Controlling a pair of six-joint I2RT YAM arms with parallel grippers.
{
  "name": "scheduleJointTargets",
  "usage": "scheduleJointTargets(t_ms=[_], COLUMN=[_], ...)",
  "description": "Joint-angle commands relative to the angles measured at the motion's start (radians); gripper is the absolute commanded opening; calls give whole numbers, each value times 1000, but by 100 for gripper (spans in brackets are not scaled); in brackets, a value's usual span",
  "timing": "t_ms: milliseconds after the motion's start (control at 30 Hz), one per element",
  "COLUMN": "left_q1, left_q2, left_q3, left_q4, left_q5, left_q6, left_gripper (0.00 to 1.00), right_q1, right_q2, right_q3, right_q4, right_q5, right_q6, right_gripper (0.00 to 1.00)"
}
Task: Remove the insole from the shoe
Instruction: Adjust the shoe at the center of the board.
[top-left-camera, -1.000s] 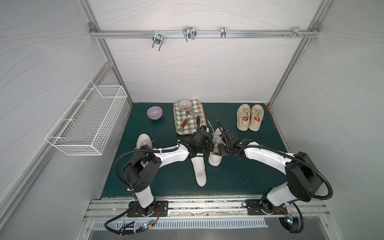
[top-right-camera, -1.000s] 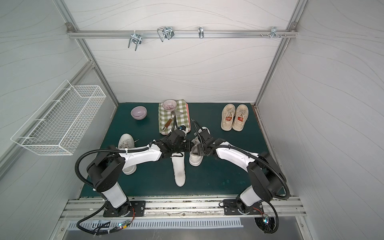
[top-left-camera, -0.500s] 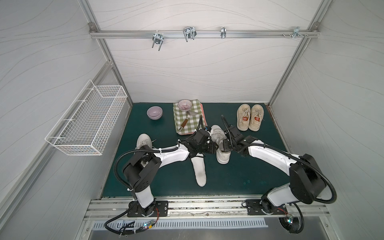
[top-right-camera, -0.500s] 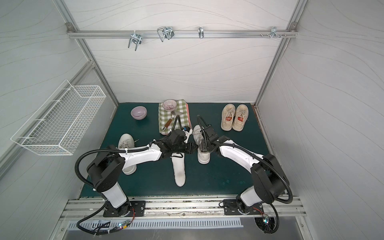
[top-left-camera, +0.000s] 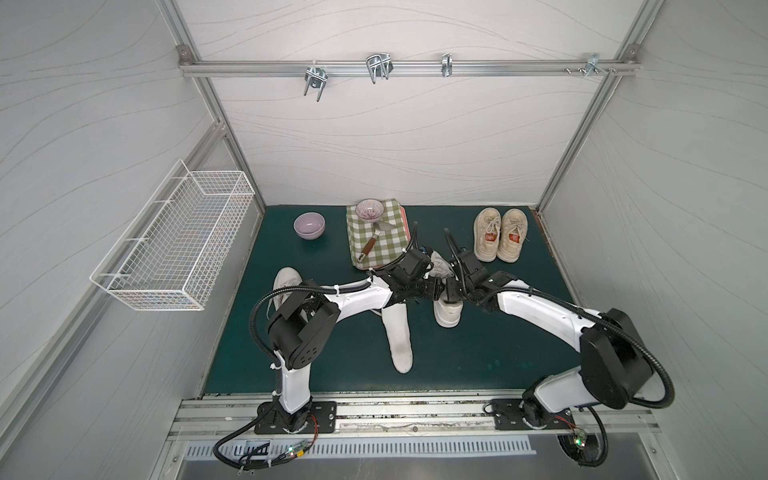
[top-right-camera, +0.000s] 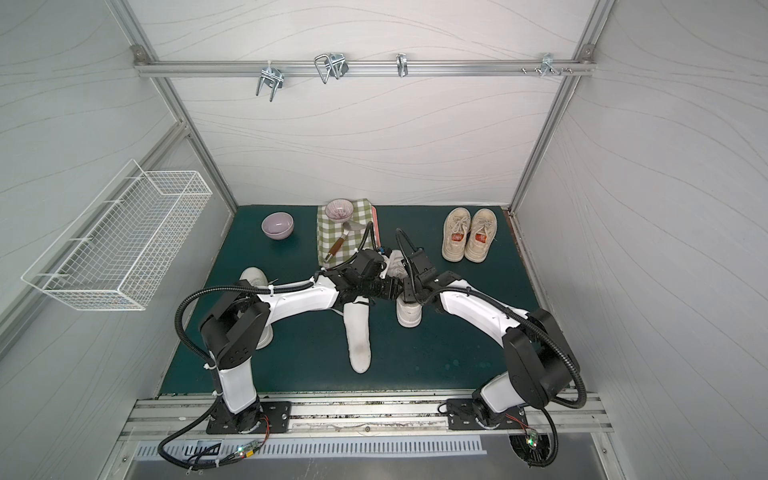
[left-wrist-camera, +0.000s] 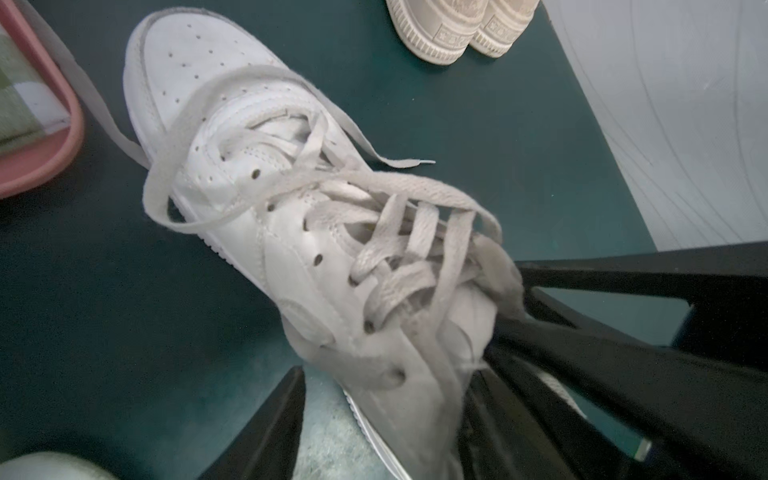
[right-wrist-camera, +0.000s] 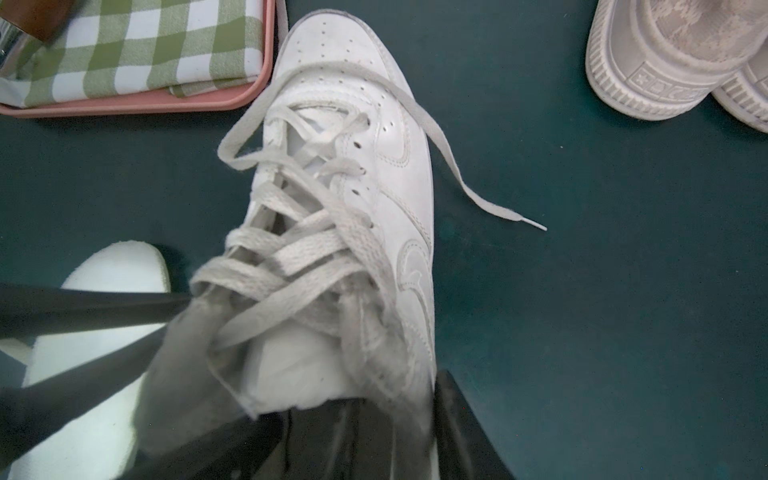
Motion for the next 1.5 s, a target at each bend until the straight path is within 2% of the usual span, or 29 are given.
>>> scheduleJointTargets(t_ms=[0,300,433,600,867,1067,1467], left_q1=[-4,-3,-3,-3,-3,3,5], left_q2=[28,58,59,67,85,103,81], left_q3=[62,105,116,139,170,182,158], left_q4=[-24,-1,2,-6,4,24,62], left_q5=[-35,-48,-66,-73,-70,-65,-65], left_q6=[21,-14,-21,-19,-22,-33,-64], left_gripper=[57,49,44,43,43,39,18], right_q1=[-9,-10,-4,9,-22,-58,-85], right_q2=[-36,-64,-103,-143,-70,5,167], right_q3=[-5,-7,1,6,14,5,12], right_q4=[35,1,-47,-74,-53,-10,88], right_q5=[0,-52,-127,-214,-296,-327,-418], right_q6=[4,-3,-3,12,43,55,119], right_gripper=[31,32,33,33,32,32,45])
